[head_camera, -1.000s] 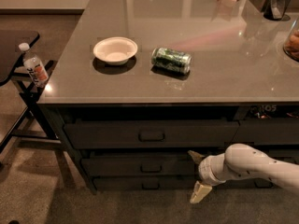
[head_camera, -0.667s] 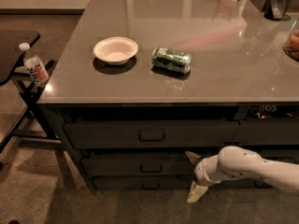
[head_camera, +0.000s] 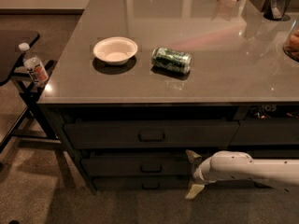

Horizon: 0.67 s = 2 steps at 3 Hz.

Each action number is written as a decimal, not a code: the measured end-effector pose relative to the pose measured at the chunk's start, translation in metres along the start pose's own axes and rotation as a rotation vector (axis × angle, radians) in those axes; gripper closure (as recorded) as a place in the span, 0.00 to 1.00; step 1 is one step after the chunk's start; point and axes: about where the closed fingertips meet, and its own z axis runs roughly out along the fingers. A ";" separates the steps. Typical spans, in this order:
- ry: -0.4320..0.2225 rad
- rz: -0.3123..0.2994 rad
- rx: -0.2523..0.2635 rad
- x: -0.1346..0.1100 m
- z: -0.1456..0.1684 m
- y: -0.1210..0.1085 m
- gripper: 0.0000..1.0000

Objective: Open middle drawer

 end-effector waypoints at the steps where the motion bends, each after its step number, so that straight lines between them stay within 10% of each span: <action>1: -0.037 0.066 0.013 0.007 0.015 -0.007 0.00; 2: -0.094 0.162 0.040 0.021 0.017 -0.023 0.00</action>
Offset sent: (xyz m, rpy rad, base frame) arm 0.0484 -0.0377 -0.0154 0.2426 0.0157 -0.2296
